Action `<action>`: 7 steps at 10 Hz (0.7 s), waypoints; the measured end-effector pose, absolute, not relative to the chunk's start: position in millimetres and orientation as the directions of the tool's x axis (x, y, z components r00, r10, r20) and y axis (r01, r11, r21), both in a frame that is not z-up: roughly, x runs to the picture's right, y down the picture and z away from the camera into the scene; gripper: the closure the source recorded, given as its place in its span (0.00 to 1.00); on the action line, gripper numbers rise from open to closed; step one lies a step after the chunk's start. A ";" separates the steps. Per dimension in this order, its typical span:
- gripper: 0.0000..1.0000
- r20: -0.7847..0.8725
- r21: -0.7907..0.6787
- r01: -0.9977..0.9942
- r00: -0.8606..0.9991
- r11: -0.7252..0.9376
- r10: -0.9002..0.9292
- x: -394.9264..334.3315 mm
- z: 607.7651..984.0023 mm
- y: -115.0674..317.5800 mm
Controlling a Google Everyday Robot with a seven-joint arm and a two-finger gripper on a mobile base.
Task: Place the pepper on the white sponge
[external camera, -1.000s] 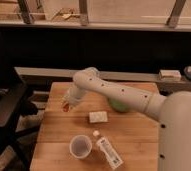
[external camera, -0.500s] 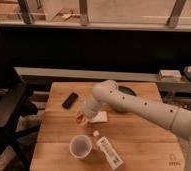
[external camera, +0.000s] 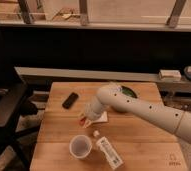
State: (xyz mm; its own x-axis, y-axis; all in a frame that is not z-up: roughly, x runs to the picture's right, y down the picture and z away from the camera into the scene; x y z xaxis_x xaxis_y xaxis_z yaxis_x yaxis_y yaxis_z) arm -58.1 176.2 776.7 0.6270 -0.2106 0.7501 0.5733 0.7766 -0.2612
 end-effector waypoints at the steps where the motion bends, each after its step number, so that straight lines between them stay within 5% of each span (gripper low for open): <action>1: 1.00 0.741 -0.273 0.562 0.640 0.780 -0.202 -53.1 780.3 173.7; 5: 0.98 0.660 -0.377 0.474 0.740 0.796 -0.128 5.7 805.4 165.3; 7: 0.79 0.647 -0.411 0.450 0.757 0.793 -0.094 17.6 813.2 164.4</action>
